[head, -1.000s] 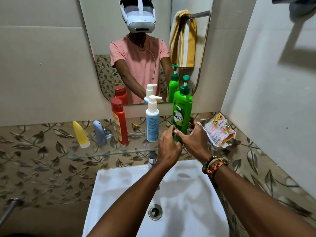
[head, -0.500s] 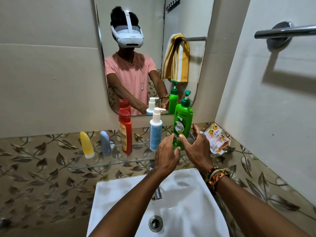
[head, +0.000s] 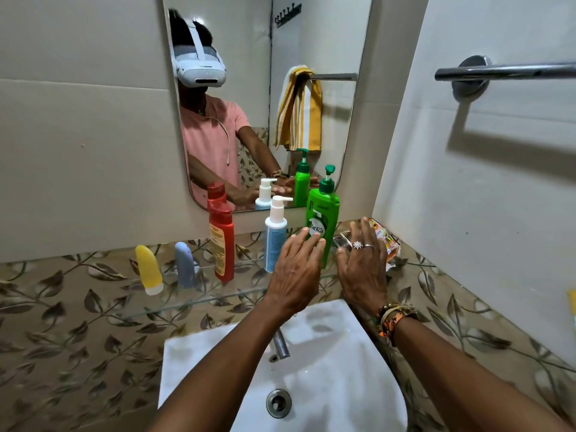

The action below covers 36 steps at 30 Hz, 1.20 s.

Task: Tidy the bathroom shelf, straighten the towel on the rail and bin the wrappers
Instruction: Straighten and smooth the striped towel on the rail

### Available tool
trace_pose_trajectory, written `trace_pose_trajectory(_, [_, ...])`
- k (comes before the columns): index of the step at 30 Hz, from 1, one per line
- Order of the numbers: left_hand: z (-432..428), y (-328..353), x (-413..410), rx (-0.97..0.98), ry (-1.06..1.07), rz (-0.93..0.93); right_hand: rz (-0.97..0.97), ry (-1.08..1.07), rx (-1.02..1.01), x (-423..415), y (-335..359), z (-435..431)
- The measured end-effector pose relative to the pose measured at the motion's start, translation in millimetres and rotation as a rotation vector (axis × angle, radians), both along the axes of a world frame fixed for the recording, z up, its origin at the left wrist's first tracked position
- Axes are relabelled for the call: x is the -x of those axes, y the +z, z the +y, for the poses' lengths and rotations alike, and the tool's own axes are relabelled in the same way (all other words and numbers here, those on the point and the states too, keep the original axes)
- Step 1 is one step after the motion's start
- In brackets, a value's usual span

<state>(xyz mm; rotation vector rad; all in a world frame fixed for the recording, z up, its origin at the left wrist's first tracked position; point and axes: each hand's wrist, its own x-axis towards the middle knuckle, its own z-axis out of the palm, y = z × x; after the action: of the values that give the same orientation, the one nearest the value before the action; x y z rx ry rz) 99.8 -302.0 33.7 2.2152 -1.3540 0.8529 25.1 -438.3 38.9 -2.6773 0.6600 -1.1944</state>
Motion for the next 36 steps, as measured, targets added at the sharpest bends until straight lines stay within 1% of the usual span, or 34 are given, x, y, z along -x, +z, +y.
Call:
trace_pose_trajectory(4, [5, 5, -3, -0.068, 0.023, -0.152, 0.097, -0.029, 0.145, 4, 2, 0])
trace_pose_trajectory(7, [8, 9, -7, -0.099, 0.062, -0.211, 0.145, -0.051, 0.193, 4, 6, 3])
trace_pose_trajectory(11, [16, 17, -13, -0.122, 0.114, -0.221, 0.175, -0.100, 0.248, 7, 10, 11])
trace_pose_trajectory(15, [20, 24, -15, -0.081, 0.104, -0.247, 0.172, -0.154, 0.293, 13, 14, 17])
trace_pose_trajectory(18, [20, 30, -14, -0.096, 0.105, -0.261, 0.176, -0.188, 0.314, 17, 20, 19])
trace_pose_trajectory(24, [18, 37, -7, -0.098, 0.123, -0.251, 0.175, -0.203, 0.347, 30, 37, 23])
trace_pose_trajectory(28, [16, 43, -1, -0.078, 0.119, -0.281, 0.182, -0.232, 0.378, 40, 48, 25])
trace_pose_trajectory(36, [6, 60, 17, -0.067, 0.123, -0.298, 0.113, -0.251, 0.406, 64, 64, 26])
